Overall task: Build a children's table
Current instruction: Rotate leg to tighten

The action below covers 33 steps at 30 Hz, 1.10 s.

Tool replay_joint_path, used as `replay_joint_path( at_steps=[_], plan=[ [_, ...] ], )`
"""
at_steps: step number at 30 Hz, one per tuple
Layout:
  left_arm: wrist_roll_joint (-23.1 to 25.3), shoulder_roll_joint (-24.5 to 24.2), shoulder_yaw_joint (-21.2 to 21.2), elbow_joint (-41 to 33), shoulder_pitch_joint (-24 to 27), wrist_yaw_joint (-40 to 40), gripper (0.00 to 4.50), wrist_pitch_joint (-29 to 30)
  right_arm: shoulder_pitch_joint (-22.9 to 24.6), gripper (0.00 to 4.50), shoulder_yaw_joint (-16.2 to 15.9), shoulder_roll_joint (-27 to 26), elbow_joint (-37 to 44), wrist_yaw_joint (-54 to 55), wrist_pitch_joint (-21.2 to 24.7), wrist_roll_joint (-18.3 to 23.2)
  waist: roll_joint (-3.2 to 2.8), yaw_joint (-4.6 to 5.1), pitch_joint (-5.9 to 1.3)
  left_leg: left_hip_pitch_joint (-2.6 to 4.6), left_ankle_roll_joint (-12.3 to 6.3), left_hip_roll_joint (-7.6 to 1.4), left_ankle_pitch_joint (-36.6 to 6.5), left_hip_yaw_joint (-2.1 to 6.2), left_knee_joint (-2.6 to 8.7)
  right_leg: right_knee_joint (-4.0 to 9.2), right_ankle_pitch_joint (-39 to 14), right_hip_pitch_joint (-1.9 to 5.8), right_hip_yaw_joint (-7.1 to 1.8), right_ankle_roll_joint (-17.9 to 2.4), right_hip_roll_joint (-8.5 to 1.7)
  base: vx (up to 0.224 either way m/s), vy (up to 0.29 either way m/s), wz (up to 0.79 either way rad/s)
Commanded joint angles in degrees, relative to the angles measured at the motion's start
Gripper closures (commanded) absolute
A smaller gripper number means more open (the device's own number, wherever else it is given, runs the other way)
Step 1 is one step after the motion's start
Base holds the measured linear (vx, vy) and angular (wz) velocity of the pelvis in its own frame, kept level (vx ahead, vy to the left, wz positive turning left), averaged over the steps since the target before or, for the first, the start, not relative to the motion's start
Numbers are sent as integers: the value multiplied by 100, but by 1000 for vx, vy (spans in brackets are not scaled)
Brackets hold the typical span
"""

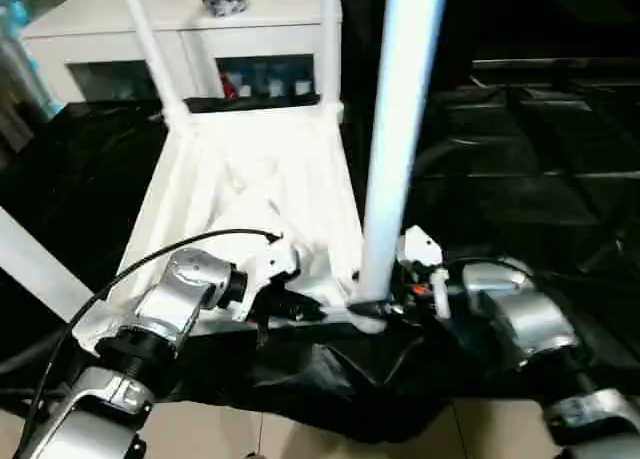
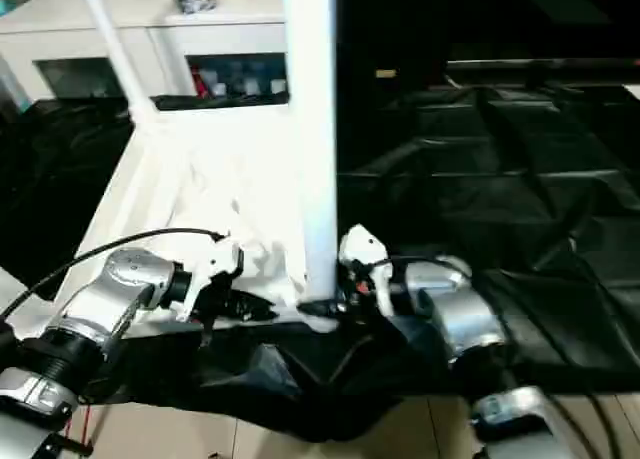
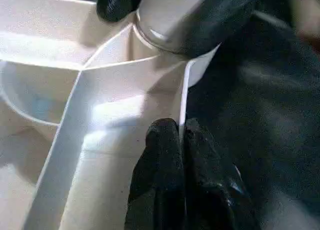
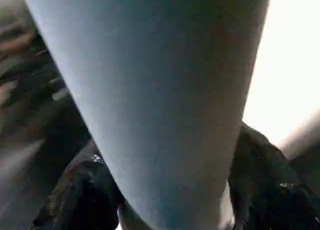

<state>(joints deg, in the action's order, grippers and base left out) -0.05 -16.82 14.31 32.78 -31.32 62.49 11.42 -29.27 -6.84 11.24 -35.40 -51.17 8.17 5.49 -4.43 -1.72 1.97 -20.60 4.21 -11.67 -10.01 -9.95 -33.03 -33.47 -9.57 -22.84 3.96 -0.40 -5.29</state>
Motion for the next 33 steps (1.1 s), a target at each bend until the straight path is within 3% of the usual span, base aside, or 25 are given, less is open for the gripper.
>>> replay_joint_path(
  at_steps=[1,3,5,7,8,9,10,11,12,16,18,21,22,24,25,26,27,28,29,30,31,32,33],
  plan=[
    [-133,371,-126,-129,-180,-566,450,118,25,201,-133,-277,-439,738,139,-211,50,71,-245,20,51,-45,-2149,54,430,506,-2794,248,-122,-851,-238,0,0,0],
    [-132,464,-182,-158,-173,-766,450,165,-15,201,-74,-363,-557,1016,90,-231,8,138,-253,17,-10,-34,-2231,57,423,552,-2884,238,-116,-745,-232,0,0,0],
    [-147,686,-269,-288,-92,-1132,450,345,-95,201,2,-562,-733,1529,124,-284,10,201,-269,4,-93,-34,-2152,49,412,532,-2589,233,-125,-833,-216,0,0,0],
    [-165,912,-314,-449,23,-1421,450,490,-183,201,103,-780,-851,2029,168,-325,-43,242,-293,-9,-165,-29,-1952,38,398,510,-2267,250,-125,-960,-207,0,0,0],
    [-169,999,-322,-507,69,-1520,450,535,-227,201,154,-877,-917,2234,162,-354,-33,253,-299,-18,-200,-20,-1911,33,389,502,-2210,256,-120,-979,-198,0,0,0],
    [-158,1138,-322,-563,125,-1698,450,528,-281,201,189,-1034,-988,2255,46,-321,-80,263,-308,-29,-262,-16,-1817,32,380,487,-2113,266,-119,-1022,-206,0,0,0],
    [-158,1138,-322,-563,125,-1698,450,528,-281,166,189,-1034,-988,2255,46,-321,-69,297,-318,-51,-326,-12,-1741,22,374,495,-2048,273,-106,-1034,-195,0,0,0],
    [-158,1138,-322,-563,125,-1698,450,528,-281,166,189,-1034,-988,2255,46,-321,-83,285,-332,-40,-351,-16,-1689,22,366,496,-2019,274,-101,-1034,-200,0,0,0],
    [-167,1182,-210,-630,175,-1647,450,460,-285,145,185,-1088,-940,2096,-15,-216,-34,287,-347,-69,-419,-23,-1535,20,359,482,-1837,290,-107,-1068,-204,0,0,0],
    [-138,1071,-60,-680,192,-1414,450,374,-273,115,103,-914,-789,1671,-101,-170,-63,257,-350,-78,-533,-36,-1426,17,355,456,-1669,301,-100,-1121,-207,0,0,0],
    [-173,1017,-39,-756,216,-1271,450,410,-247,96,38,-789,-689,1379,-147,-169,-37,255,-350,-81,-551,-40,-1380,13,354,455,-1607,299,-104,-1144,-210,0,0,0],
    [-339,657,128,-993,342,-418,450,376,-115,96,-303,-211,-251,33,-408,-144,-24,190,-367,-84,-665,-62,-1251,8,333,420,-1390,316,-110,-1196,-218,0,0,0],
    [-382,561,175,-1028,369,-190,450,342,-103,96,-366,-73,-174,-314,-403,-105,45,177,-373,-94,-735,-71,-1141,-12,317,406,-1206,316,-113,-1256,-205,0,0,0],
    [-421,499,200,-1057,389,-41,450,350,-96,96,-407,19,-124,-543,-389,-79,-17,115,-363,-66,-764,-86,-1139,-27,315,391,-1194,288,-115,-1336,-210,0,0,0],
    [-483,371,251,-1101,420,233,450,348,-81,96,-507,187,-32,-972,-370,-60,36,95,-359,-64,-748,-84,-1174,-25,319,378,-1235,301,-113,-1337,-204,0,0,0],
    [-483,371,251,-1101,420,233,450,348,-81,96,-507,187,-32,-972,-370,-60,24,77,-356,-53,-739,-90,-1207,-26,324,382,-1280,292,-113,-1331,-208,0,0,0],
    [-467,186,328,-1089,414,514,450,306,-29,96,-658,412,193,-1559,-249,26,87,55,-346,-58,-730,-100,-1219,-27,333,374,-1378,290,-125,-1308,-218,0,0,0],
    [-431,101,356,-1047,390,613,450,266,-2,96,-726,508,309,-1825,-177,77,69,15,-345,-34,-709,-111,-1256,-29,334,390,-1481,275,-129,-1258,-215,0,0,0],
    [-416,18,371,-1008,363,737,450,256,30,96,-808,614,436,-2102,-108,133,134,1,-342,-33,-706,-116,-1247,-39,333,396,-1474,272,-137,-1249,-213,0,0,0],
    [-406,-38,375,-970,337,821,450,243,51,96,-869,686,517,-2289,-56,171,95,-70,-340,-3,-675,-133,-1238,-38,340,380,-1393,249,-153,-1265,-211,0,0,0],
    [-390,-70,375,-925,311,867,450,209,58,96,-913,725,553,-2401,-5,188,125,-79,-339,-5,-663,-135,-1229,-39,344,375,-1347,252,-154,-1288,-211,0,0,0],
    [-390,-70,375,-925,311,867,450,209,58,96,-913,725,553,-2401,-5,188,117,-94,-338,-9,-645,-138,-1221,-35,348,362,-1309,254,-156,-1306,-216,0,0,0],
    [-358,-144,378,-792,234,988,450,120,68,120,-1018,811,604,-2674,69,217,143,-112,-330,-11,-603,-132,-1235,-37,355,365,-1304,253,-159,-1318,-216,0,0,0]
  ],
)
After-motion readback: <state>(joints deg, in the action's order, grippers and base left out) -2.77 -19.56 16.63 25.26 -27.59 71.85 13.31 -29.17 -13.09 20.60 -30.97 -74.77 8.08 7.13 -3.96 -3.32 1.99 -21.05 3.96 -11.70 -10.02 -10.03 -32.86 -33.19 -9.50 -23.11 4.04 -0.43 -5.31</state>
